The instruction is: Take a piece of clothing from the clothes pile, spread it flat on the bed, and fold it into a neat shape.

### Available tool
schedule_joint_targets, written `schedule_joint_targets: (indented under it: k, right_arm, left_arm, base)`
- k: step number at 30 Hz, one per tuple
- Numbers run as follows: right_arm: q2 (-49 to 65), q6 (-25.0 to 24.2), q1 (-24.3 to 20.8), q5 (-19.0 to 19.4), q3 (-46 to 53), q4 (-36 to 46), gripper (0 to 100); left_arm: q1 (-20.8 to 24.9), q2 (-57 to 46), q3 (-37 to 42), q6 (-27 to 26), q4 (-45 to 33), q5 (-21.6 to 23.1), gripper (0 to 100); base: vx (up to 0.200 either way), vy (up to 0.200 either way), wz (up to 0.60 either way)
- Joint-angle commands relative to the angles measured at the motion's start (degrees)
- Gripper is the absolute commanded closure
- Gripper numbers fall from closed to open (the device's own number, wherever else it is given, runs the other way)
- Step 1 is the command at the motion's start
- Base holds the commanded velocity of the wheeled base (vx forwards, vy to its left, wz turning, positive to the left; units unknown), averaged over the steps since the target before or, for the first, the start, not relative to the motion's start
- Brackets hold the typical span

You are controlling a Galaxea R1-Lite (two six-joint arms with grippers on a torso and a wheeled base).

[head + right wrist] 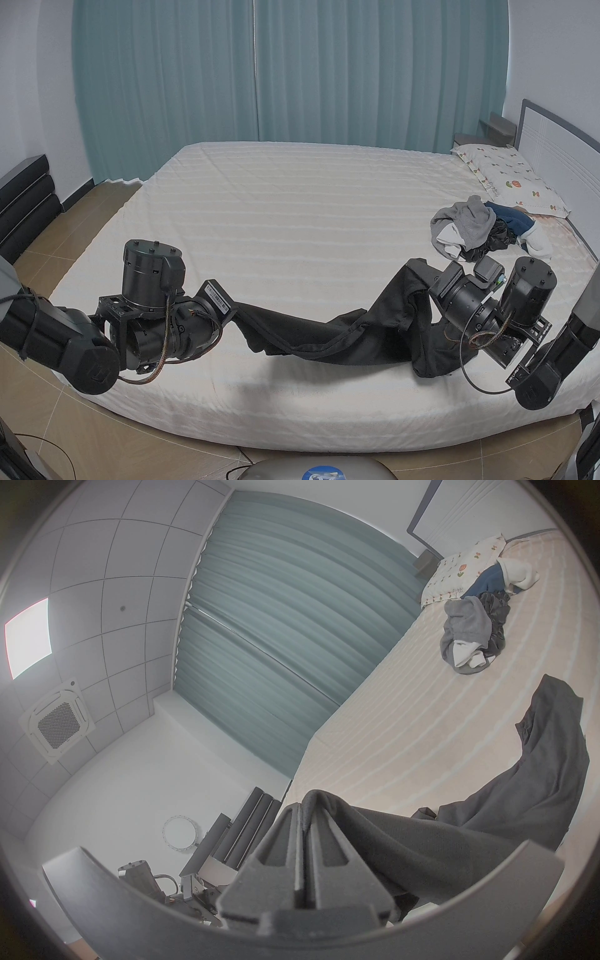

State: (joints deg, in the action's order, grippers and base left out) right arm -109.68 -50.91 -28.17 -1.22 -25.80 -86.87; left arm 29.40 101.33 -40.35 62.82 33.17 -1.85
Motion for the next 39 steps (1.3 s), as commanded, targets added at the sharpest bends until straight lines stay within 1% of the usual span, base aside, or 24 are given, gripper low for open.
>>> schedule_joint_targets:
  k: [1, 5, 9, 10, 11, 12, 15, 16, 18, 20, 23, 24, 25, 26, 27, 28, 29, 31, 32, 33, 34, 35, 39]
  right_arm:
    - [3.68, 0.2, -0.92, 0.08, 1.71, 0.3, 100]
    - [6.85, 1.07, -1.8, 0.08, 3.38, 0.39, 100]
    - [11.15, 4.85, -2.06, 0.87, 6.11, -0.14, 100]
    - [11.33, 5.03, -2.06, 0.87, 6.2, -0.14, 100]
    - [13.7, 6.44, -1.97, 0.96, 6.64, -0.05, 100]
    - [13.7, 6.44, -1.97, 0.96, 6.64, -0.05, 100]
    - [21.44, 7.49, -2.06, 1.04, 6.55, 1.35, 100]
    - [24.16, 7.84, -1.97, 1.04, 6.2, 2.85, 100]
    - [29.61, 8.63, -1.97, 0.96, 4.26, 8.65, 100]
    - [35.15, 8.81, -1.97, 0.96, 0.31, 16.03, 100]
    - [42.44, 8.63, -1.97, 1.31, -8.83, 29.48, 100]
    - [42.44, 8.63, -1.97, 1.31, -8.83, 29.48, 100]
    - [44.38, 8.28, -0.92, 1.66, -15.34, 37.65, 100]
    - [44.82, 8.02, 0.22, 1.75, -19.91, 42.22, 100]
    - [44.82, 8.02, 0.22, 1.75, -19.91, 42.22, 100]
    - [44.55, 6.7, 2.86, 2.1, -27.47, 48.46, 100]
    - [44.11, 5.47, 4.0, 2.45, -31.33, 51.1, 100]
    - [42.09, 3.1, 5.5, 3.59, -38.1, 55.76, 100]
    - [40.77, 2.66, 6.55, 4.12, -40.83, 57.6, 100]
    - [40.77, 2.66, 6.55, 4.12, -40.83, 57.6, 100]
    - [36.82, 2.3, 10.33, 4.91, -46.1, 60.68, 100]
    - [34.36, 2.3, 12.26, 5.35, -48.47, 61.73, 100]
    - [25.48, 2.3, 17.19, 6.4, -54.1, 61.65, 100]
  left_arm:
    - [1.36, -1.31, 0.62, -0.06, -0.04, 0.01, 100]
    - [2.68, -3.86, 1.77, -0.33, -0.21, 0.01, 100]
    - [3.38, -7.9, 2.03, -1.47, -1.97, 0.1, 100]
    - [3.38, -8.08, 1.94, -1.56, -2.06, 0.1, 100]
    - [3.99, -10.01, 1.94, -2.0, -3.46, 0.1, 100]
    - [3.99, -10.01, 1.94, -2.0, -3.46, 0.1, 100]
    - [4.26, -14.93, 1.33, -2.0, -5.31, 0.1, 100]
    - [4.26, -15.99, 1.06, -2.17, -5.75, 0.1, 100]
    - [4.26, -17.48, 0.36, -2.44, -6.36, 0.1, 100]
    - [4.17, -18.18, -1.05, -2.96, -6.98, 0.1, 100]
    - [3.56, -19.5, -4.65, -3.23, -9.53, 0.01, 100]
    - [3.56, -19.5, -4.65, -3.23, -9.53, 0.01, 100]
    - [2.94, -20.38, -7.81, -3.23, -12.43, 0.01, 100]
    - [2.06, -20.47, -10.45, -3.23, -14.89, 0.1, 100]
    - [2.06, -20.47, -10.45, -3.23, -14.89, 0.1, 100]
    - [0.57, -20.12, -14.93, -3.23, -18.76, 0.1, 100]
    - [-0.22, -19.94, -17.39, -3.23, -20.51, 0.1, 100]
    - [-1.98, -18.71, -21.96, -3.23, -23.41, 0.1, 100]
    - [-2.68, -17.74, -23.9, -3.14, -24.47, 0.18, 100]
    - [-2.68, -17.74, -23.9, -3.14, -24.47, 0.18, 100]
    - [-3.65, -15.46, -27.5, -3.05, -26.49, 0.1, 100]
    - [-4.18, -14.32, -29.17, -2.96, -27.63, 0.1, 100]
    - [-5.41, -9.83, -33.39, -2.79, -30.01, 0.18, 100]
  base:
    - [-0.2, 0.0, 0.0]
    - [-0.2, 0.0, 0.0]
    - [-0.2, 0.0, 0.0]
    - [-0.2, 0.0, 0.0]
    - [-0.2, 0.0, 0.0]
    - [-0.2, 0.0, 0.0]
    - [-0.2, 0.0, 0.0]
    - [-0.2, 0.0, 0.0]
    - [-0.2, 0.0, 0.0]
    - [-0.2, 0.0, 0.0]
    - [0.0, 0.0, 0.0]
    - [0.0, 0.0, 0.0]
    - [0.0, 0.0, 0.0]
    - [0.0, 0.0, 0.0]
    - [0.0, 0.0, 0.0]
    - [0.0, 0.0, 0.0]
    - [0.0, 0.0, 0.0]
    - [0.0, 0.0, 0.0]
    - [0.0, 0.0, 0.0]
    - [0.0, 0.0, 0.0]
    - [0.0, 0.0, 0.0]
    - [0.0, 0.0, 0.0]
    - [0.0, 0.0, 0.0]
